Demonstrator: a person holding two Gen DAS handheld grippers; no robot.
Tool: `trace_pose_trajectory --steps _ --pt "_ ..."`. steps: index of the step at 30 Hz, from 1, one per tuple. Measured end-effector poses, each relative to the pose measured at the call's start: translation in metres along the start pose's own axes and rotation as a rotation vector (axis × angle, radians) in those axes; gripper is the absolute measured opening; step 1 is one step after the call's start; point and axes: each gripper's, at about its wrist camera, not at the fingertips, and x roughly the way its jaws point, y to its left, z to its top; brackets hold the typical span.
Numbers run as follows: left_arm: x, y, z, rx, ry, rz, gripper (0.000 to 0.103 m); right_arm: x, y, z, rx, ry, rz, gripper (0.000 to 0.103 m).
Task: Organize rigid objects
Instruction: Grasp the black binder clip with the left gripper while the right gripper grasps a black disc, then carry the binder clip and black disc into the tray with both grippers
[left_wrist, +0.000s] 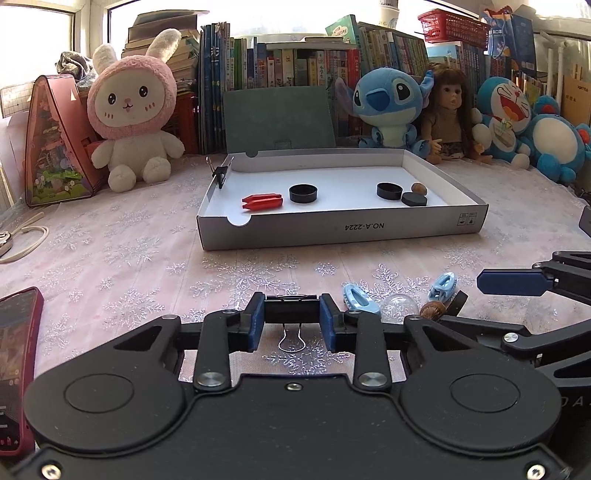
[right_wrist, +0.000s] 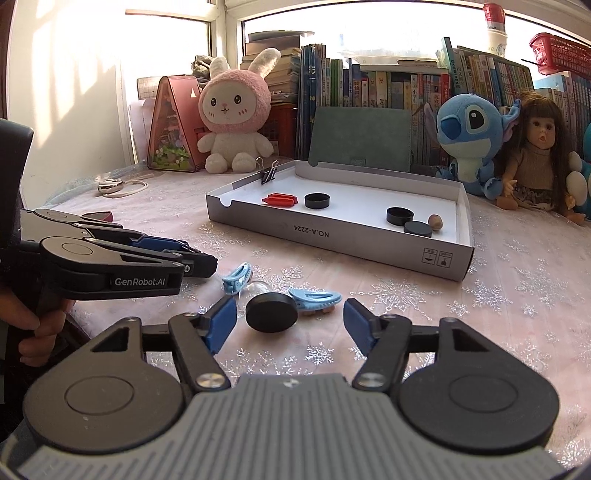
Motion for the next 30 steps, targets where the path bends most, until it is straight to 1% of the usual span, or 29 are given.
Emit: trace_pose_trajectory --steps 1,3,8,11,13,20,30 --pt "-0.002 0.002 0.0 -0.001 -0.003 0.002 0.029 0.002 0.001 0.0 0.004 0.0 0.003 0.065" --pt "-0.004 0.004 0.0 -0.005 -0.006 0.007 0.029 0.004 0.002 0.001 0.008 -0.001 0.007 0.06" --pt "-0.006 0.008 -0.001 -0.014 0.0 0.008 0.029 0.008 0.009 0.001 -0.016 0.004 0.0 0.054" --pt "-0.007 0.009 -0.002 -0.016 0.002 0.008 0.029 0.009 0.013 0.001 -0.041 0.009 -0.011 0.047" --pt "-0.007 0.008 -0.003 -0.016 0.001 0.006 0.029 0.009 0.015 0.0 -0.055 0.013 -0.017 0.039" --pt "-0.009 0.008 -0.001 -0.014 -0.001 0.009 0.029 0.001 0.016 0.002 -0.056 -0.012 -0.02 0.038" --pt "-0.01 0.011 0.014 -0.04 -0.016 -0.007 0.029 -0.001 0.001 0.017 0.018 -0.041 -0.052 0.038"
